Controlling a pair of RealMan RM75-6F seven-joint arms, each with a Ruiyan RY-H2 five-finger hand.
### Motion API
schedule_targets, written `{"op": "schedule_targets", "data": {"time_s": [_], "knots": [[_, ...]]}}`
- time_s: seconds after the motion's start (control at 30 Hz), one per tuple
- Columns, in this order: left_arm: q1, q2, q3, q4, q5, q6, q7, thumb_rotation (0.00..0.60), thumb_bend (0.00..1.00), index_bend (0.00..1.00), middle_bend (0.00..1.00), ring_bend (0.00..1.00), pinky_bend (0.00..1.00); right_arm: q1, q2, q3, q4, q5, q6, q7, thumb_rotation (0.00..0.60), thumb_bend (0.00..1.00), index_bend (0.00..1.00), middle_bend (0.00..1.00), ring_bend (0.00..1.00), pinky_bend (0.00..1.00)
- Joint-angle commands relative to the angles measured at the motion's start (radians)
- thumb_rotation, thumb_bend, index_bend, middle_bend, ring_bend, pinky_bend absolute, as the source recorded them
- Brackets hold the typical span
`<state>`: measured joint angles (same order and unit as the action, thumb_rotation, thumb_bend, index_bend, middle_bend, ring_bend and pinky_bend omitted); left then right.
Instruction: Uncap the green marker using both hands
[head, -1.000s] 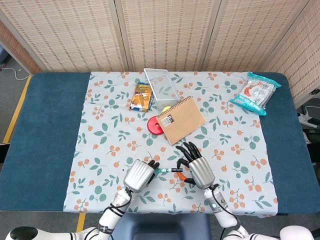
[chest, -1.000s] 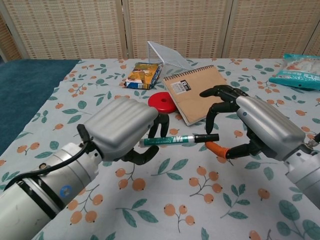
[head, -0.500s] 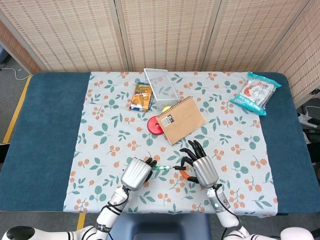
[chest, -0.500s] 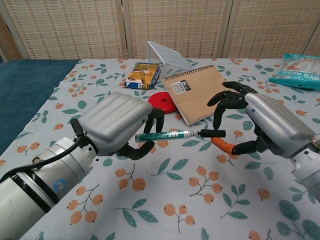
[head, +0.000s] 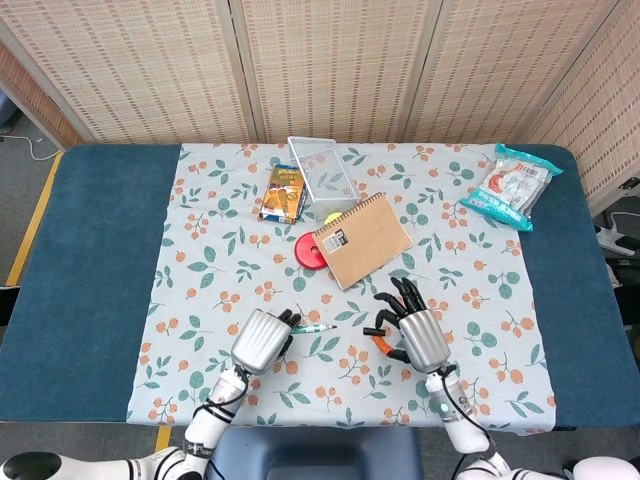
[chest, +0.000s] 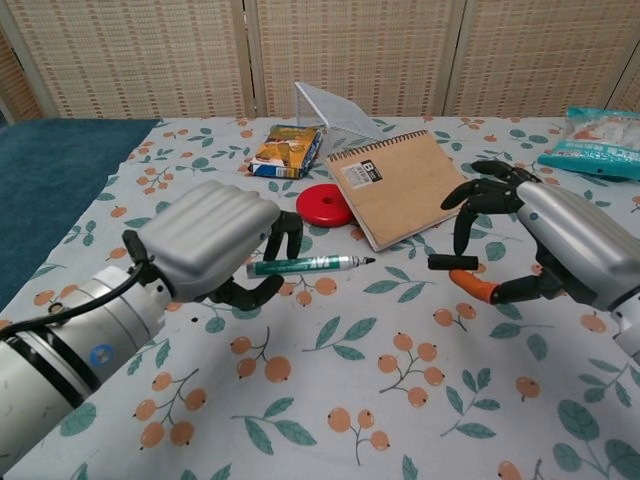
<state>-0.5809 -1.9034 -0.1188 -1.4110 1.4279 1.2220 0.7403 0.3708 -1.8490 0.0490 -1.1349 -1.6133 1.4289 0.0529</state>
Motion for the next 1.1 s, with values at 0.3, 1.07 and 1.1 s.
{"op": "schedule_targets", "data": {"time_s": [0.3,1.07,1.1], "knots": [[0.030,0.024,0.044,0.106,-0.040,-0.051,-0.129,0.600,0.54,0.75,0.86,0.86,1.00,-0.009,-0.043,-0.024,0.101,0.056,-0.104,-0.011,0.600,0.35,0.75,0.24,0.00,0.00],[0.093,0.260,0.060,-0.163,0.047,0.072,-0.252,0.600,0.42,0.16,0.23,0.71,0.97,-0.090,0.340,-0.073,-0.380,0.062,-0.053,-0.259,0.600,0.31,0.00,0.00,0.00,0.00],[0.118,0.311,0.076,-0.200,0.065,0.105,-0.282,0.600,0.42,0.16,0.23,0.65,0.92,-0.108,0.412,-0.090,-0.444,0.068,-0.044,-0.297,0.600,0.30,0.00,0.00,0.00,0.00]]}}
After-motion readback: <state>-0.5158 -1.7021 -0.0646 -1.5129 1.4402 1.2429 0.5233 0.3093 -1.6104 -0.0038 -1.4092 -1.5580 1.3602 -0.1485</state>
